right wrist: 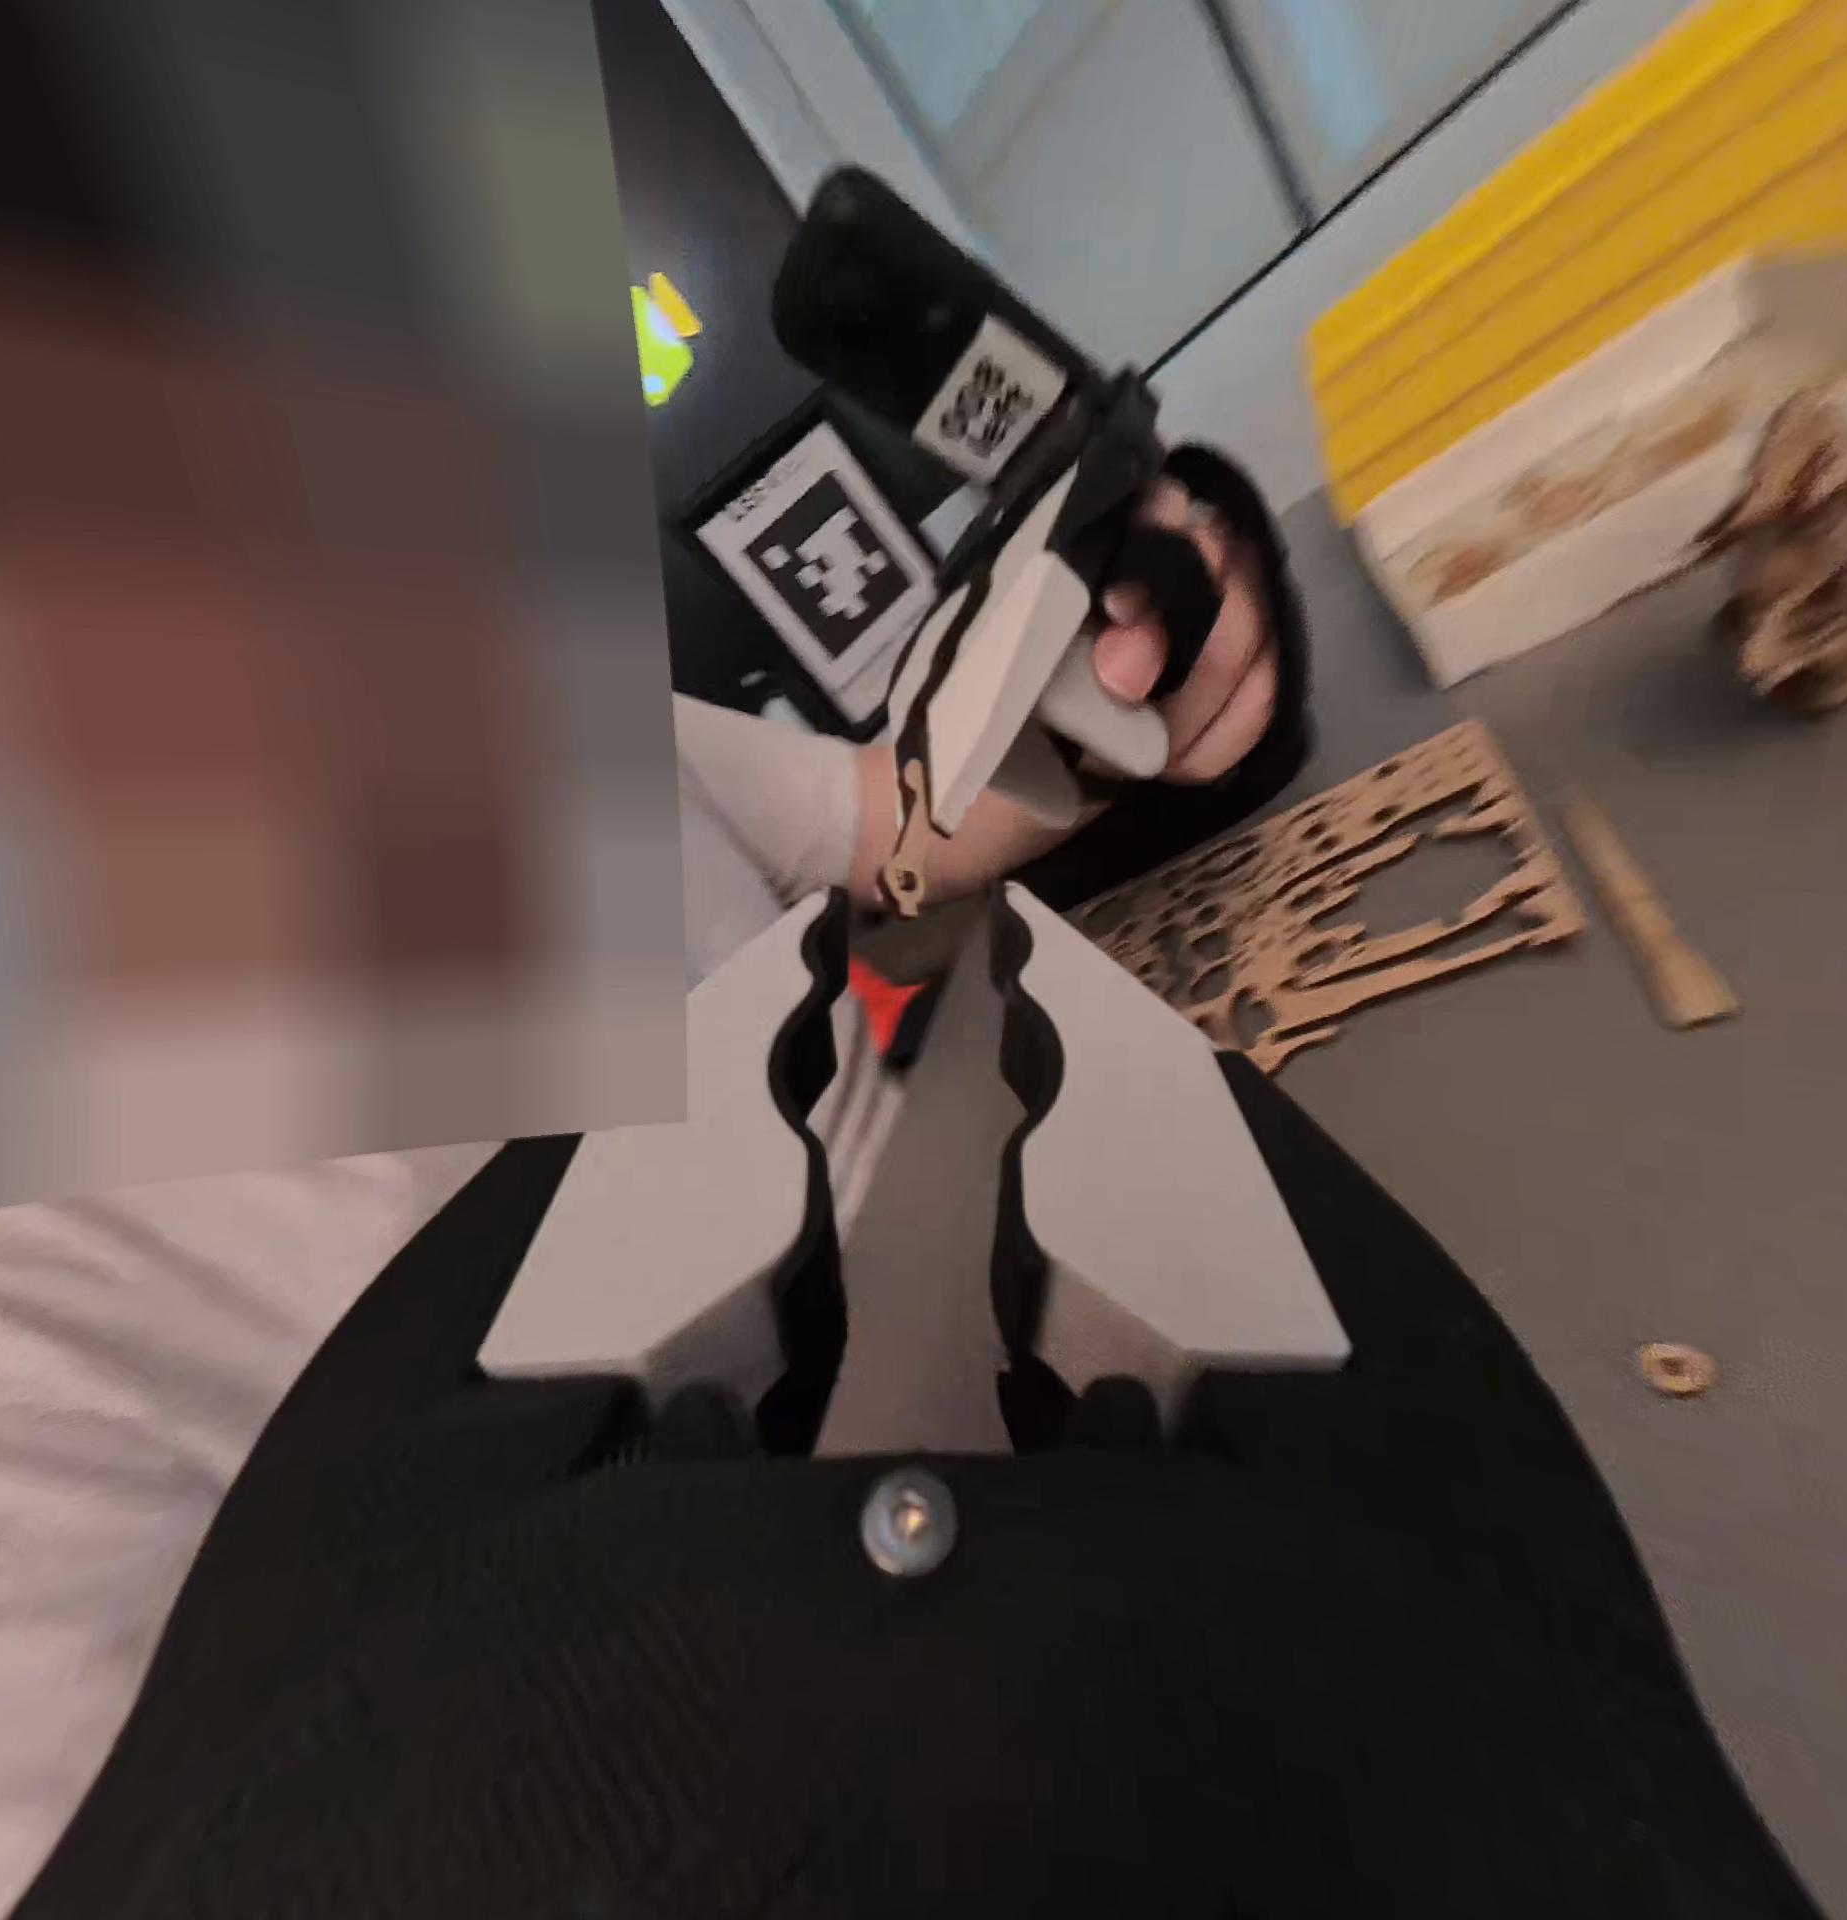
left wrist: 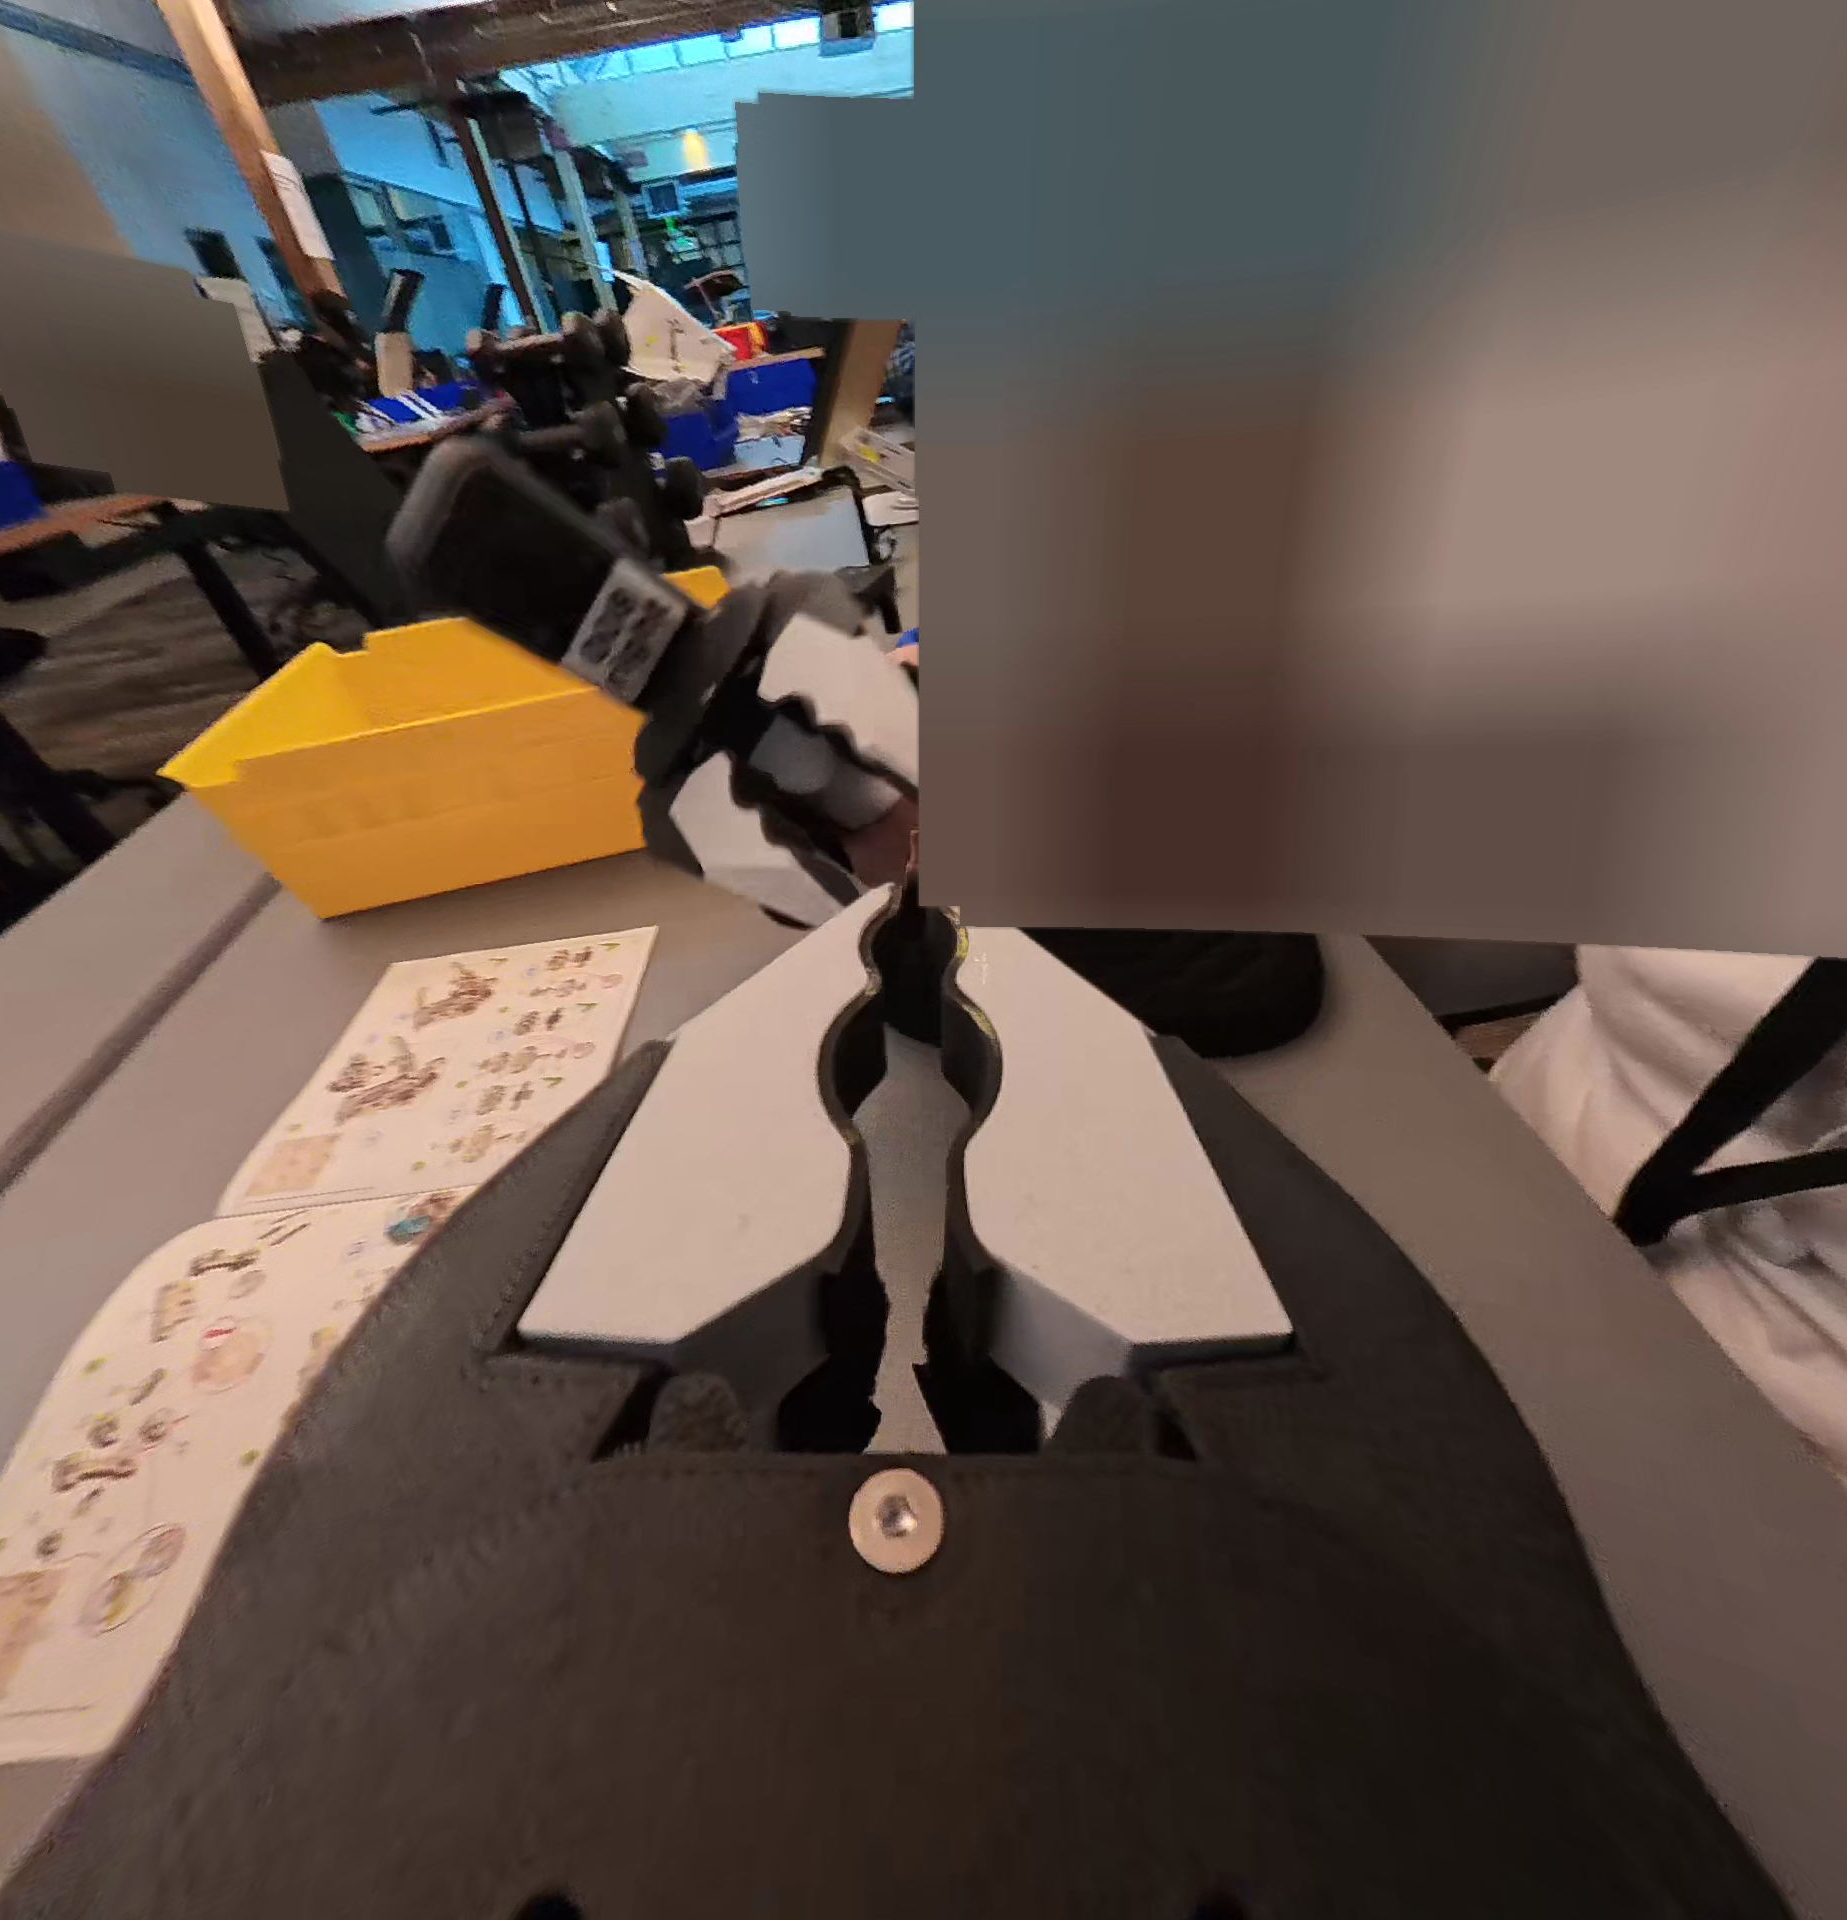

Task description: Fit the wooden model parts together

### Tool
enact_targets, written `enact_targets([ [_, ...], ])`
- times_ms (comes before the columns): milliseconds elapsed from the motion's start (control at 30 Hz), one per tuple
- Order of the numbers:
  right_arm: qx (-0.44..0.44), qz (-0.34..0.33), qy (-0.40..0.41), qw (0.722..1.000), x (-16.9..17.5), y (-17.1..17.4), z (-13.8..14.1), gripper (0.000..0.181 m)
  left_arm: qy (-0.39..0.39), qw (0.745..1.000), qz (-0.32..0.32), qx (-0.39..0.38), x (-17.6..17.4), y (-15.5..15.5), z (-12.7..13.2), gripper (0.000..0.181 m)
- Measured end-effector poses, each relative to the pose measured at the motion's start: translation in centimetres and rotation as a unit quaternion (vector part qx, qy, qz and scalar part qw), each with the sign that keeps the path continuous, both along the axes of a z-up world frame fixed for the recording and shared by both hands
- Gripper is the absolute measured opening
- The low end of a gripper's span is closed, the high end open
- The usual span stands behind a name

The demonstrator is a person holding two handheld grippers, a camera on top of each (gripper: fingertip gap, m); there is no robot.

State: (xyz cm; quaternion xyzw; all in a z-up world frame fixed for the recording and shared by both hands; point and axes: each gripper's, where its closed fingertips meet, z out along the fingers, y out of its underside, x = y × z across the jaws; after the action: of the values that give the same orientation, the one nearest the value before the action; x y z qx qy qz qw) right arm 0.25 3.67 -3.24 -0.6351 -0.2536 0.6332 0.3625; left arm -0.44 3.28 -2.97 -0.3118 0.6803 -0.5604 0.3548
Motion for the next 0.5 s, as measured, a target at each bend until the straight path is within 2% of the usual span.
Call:
enact_targets([
  [67, 0.101, -0.074, -0.04, 0.991, 0.6, 0.5, 1.0, 0.035, -0.014, 1.0, 0.012, 0.006, 0.0, 0.3, 0.4, 0.0],
  [100, 0.167, -0.11, -0.075, 0.977, 0.7, 0.5, 1.4, 0.036, -0.018, 1.0, 0.014, 0.005, 0.0, 0.3, 0.6, 0.0],
  [167, 0.293, -0.172, -0.148, 0.929, 0.5, 0.2, 1.9, 0.035, -0.03, 0.999, 0.015, 0.0, 0.0, 0.1, 1.0, 0.0],
  [233, 0.348, -0.199, -0.214, 0.89, 0.2, 0.0, 1.7, 0.03, -0.041, 0.999, 0.016, -0.005, -0.1, 0.0, 1.5, 0.0],
  [267, 0.349, -0.193, -0.222, 0.89, -0.2, -0.3, 1.6, 0.026, -0.046, 0.999, 0.017, -0.003, -0.1, -0.1, 1.6, 0.0],
  [400, 0.264, -0.172, -0.18, 0.932, -0.5, -0.2, 1.3, 0.025, -0.069, 0.997, 0.03, 0.02, -0.1, 0.0, 1.8, 0.0],
  [500, 0.221, -0.161, -0.17, 0.947, -0.7, 0.0, 0.7, 0.019, -0.088, 0.994, 0.04, 0.041, -0.2, 0.1, 2.1, 0.0],
])
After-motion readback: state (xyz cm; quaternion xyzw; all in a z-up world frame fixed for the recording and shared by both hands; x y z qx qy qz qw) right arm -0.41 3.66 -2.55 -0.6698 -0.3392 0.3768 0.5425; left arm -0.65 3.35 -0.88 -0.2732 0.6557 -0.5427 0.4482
